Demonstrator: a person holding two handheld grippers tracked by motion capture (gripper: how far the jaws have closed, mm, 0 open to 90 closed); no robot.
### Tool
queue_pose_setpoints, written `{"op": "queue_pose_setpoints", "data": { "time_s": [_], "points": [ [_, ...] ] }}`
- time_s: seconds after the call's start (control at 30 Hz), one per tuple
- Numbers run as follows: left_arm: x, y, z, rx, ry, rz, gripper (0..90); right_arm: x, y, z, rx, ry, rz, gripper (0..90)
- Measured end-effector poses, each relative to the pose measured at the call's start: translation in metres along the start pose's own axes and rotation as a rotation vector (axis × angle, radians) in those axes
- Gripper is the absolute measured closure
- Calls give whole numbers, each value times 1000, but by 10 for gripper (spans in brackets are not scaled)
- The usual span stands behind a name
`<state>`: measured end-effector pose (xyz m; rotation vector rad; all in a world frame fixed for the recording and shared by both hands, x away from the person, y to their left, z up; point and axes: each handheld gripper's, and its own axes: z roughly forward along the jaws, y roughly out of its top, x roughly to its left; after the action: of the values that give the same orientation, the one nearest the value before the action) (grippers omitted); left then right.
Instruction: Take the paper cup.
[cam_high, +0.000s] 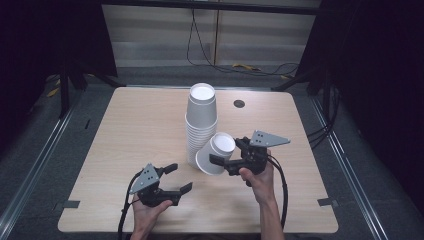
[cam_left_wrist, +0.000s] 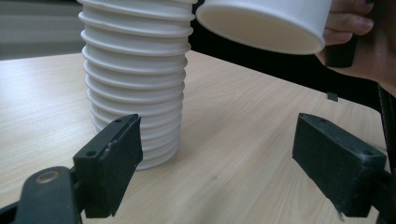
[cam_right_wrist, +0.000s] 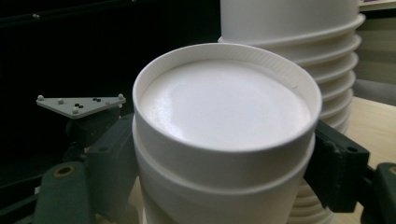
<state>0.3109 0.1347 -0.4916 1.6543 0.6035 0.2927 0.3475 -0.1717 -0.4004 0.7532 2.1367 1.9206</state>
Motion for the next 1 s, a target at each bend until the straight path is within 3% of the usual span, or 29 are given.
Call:
{"op": "queue_pose_setpoints", "data": {
  "time_s": [0.2, 0.4, 0.7, 1.0],
  "points": [
    [-3, 2, 0, 9, 2, 26, 160, 1, -11, 9, 13, 23, 9, 214],
    [-7, 10, 2, 4, -41, 46, 161, 4, -20, 16, 32, 39, 14, 215],
    [-9, 13, 5, -13, -99, 36, 159, 6, -32, 22, 57, 66, 22, 215],
    [-13, 16, 10, -2, -119, 61, 155, 10, -40, 27, 72, 113, 28, 215]
  ]
}}
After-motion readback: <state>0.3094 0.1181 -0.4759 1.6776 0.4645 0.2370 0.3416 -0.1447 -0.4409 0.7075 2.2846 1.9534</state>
